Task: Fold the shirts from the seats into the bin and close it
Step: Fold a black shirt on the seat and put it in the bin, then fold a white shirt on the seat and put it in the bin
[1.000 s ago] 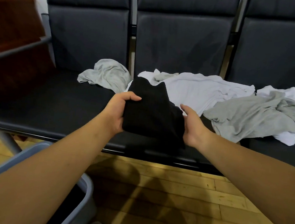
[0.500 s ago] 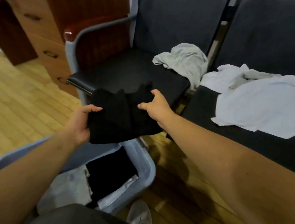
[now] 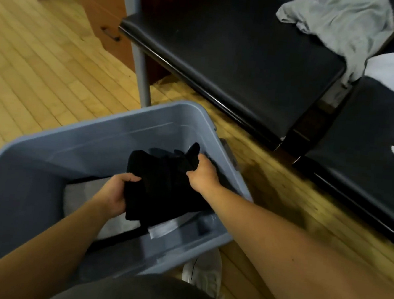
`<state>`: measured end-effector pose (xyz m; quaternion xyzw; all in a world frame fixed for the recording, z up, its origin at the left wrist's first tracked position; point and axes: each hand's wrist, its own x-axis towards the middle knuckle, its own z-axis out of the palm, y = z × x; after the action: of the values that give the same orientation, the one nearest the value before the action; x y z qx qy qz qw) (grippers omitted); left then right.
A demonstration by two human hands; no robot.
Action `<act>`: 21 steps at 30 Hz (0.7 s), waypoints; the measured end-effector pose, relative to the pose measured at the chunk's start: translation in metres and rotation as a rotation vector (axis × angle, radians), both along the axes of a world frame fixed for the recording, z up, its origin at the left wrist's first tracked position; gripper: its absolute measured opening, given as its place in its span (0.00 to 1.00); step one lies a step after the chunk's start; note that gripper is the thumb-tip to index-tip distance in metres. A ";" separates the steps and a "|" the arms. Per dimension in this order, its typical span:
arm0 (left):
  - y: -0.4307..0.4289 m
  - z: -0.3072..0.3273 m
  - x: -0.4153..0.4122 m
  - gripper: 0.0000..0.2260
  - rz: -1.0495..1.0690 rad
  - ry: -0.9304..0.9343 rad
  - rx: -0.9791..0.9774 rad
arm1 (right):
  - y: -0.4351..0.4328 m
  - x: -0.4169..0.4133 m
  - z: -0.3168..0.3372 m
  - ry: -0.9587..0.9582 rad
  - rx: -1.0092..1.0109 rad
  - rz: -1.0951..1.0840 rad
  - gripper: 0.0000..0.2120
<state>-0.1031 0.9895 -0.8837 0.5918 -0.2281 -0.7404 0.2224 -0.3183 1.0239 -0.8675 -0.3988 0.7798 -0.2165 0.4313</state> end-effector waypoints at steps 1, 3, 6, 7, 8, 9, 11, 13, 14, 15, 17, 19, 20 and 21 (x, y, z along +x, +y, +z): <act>0.003 -0.011 0.000 0.16 0.009 -0.011 0.012 | -0.003 0.000 -0.009 0.013 0.013 0.010 0.32; 0.007 -0.030 -0.002 0.16 0.011 -0.015 0.021 | -0.008 0.001 -0.021 0.048 0.030 0.028 0.31; 0.006 -0.050 -0.006 0.14 0.011 -0.038 0.027 | -0.012 -0.002 -0.034 0.058 0.049 0.012 0.31; 0.005 -0.057 -0.008 0.13 -0.010 -0.074 0.020 | -0.012 -0.004 -0.037 0.049 0.061 0.007 0.31; 0.005 -0.061 -0.009 0.13 -0.050 -0.135 0.012 | -0.011 -0.006 -0.040 0.039 0.078 0.004 0.30; 0.004 -0.064 -0.009 0.13 -0.108 -0.204 0.003 | -0.009 -0.007 -0.042 0.035 0.094 0.004 0.29; 0.002 -0.064 -0.009 0.13 -0.207 -0.295 -0.018 | -0.005 -0.009 -0.039 0.024 0.113 0.009 0.25; -0.003 -0.048 -0.010 0.09 -0.275 -0.378 -0.079 | -0.005 -0.012 -0.027 0.027 0.093 0.031 0.19; -0.006 -0.037 -0.013 0.08 -0.289 -0.410 -0.111 | -0.005 -0.015 -0.018 0.026 0.071 0.047 0.15; -0.011 -0.023 -0.016 0.07 -0.295 -0.426 -0.140 | -0.007 -0.018 -0.007 0.023 0.045 0.057 0.10; -0.022 0.008 -0.024 0.08 -0.322 -0.420 -0.200 | -0.011 -0.024 0.021 0.032 -0.003 0.050 0.08; -0.032 0.047 -0.036 0.07 -0.351 -0.401 -0.279 | -0.013 -0.028 0.052 0.007 -0.066 0.024 0.12; -0.036 0.069 -0.044 0.06 -0.354 -0.391 -0.319 | -0.015 -0.030 0.069 -0.007 -0.102 0.021 0.16; -0.039 0.092 -0.053 0.06 -0.359 -0.391 -0.364 | -0.015 -0.033 0.089 -0.014 -0.138 0.023 0.18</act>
<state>-0.1560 0.9509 -0.7920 0.6237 -0.4961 -0.5871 0.1423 -0.3510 1.0094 -0.7786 -0.4350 0.7553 -0.2677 0.4106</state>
